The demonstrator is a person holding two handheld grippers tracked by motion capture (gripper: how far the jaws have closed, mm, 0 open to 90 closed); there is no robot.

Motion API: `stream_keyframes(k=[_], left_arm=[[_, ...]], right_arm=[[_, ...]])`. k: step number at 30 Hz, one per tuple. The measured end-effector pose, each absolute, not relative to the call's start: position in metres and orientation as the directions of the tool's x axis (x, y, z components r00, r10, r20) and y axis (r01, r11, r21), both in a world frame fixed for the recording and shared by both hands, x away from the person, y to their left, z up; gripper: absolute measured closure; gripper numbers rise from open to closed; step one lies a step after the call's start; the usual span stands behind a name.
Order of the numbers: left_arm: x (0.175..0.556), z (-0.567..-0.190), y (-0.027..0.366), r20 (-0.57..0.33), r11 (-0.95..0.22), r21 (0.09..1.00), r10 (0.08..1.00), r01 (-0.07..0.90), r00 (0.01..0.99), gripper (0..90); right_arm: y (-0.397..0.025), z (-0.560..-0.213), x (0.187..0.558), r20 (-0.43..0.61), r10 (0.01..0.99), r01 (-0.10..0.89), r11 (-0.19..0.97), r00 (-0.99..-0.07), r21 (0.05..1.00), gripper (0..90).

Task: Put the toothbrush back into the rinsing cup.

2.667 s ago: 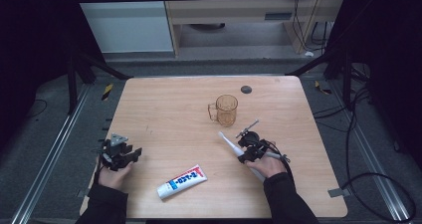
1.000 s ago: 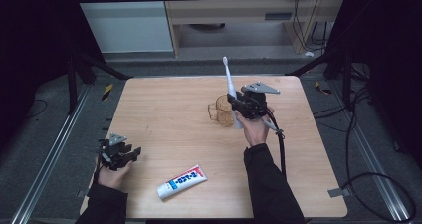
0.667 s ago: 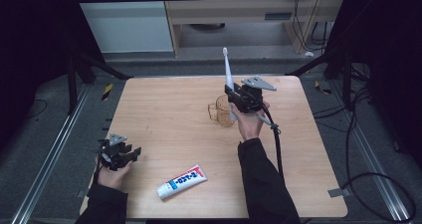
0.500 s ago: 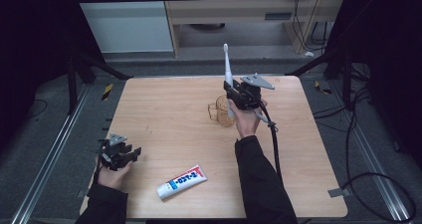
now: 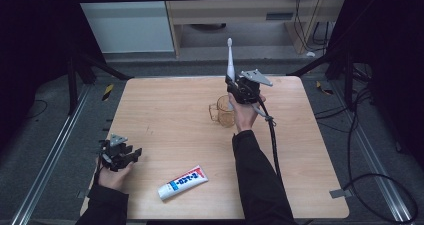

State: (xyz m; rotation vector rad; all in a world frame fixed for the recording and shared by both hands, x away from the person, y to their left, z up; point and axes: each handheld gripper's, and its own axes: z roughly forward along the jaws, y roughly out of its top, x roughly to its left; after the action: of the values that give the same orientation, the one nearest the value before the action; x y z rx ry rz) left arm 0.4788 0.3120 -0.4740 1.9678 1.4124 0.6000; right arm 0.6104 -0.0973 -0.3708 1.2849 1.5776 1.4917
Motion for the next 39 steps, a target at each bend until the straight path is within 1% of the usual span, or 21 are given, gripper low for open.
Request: stream_keyframes(k=[8,17,20,32,39], left_arm=[[0.479,-0.474,0.312,0.000,-0.221,0.719,0.948,0.659,0.319,57.0],[0.479,-0.475,0.313,0.000,-0.221,0.717,0.948,0.661,0.317,57.0],[0.479,-0.475,0.313,0.001,-0.222,0.716,0.948,0.662,0.317,57.1],[0.478,-0.474,0.313,0.000,-0.219,0.719,0.949,0.660,0.315,57.1],[0.478,-0.474,0.313,-0.001,-0.219,0.719,0.949,0.659,0.316,57.1]], right_arm=[[-0.104,-0.381,0.623,0.205,0.923,0.228,-0.133,-0.327,0.965,66.6],[-0.104,-0.392,0.631,0.196,0.926,0.232,-0.124,-0.322,0.965,66.6],[-0.103,-0.395,0.632,0.179,0.929,0.232,-0.105,-0.325,0.967,66.6],[-0.092,-0.408,0.633,0.131,0.935,0.286,-0.034,-0.330,0.958,66.4],[-0.094,-0.411,0.630,0.138,0.935,0.321,-0.027,-0.326,0.947,66.4]])
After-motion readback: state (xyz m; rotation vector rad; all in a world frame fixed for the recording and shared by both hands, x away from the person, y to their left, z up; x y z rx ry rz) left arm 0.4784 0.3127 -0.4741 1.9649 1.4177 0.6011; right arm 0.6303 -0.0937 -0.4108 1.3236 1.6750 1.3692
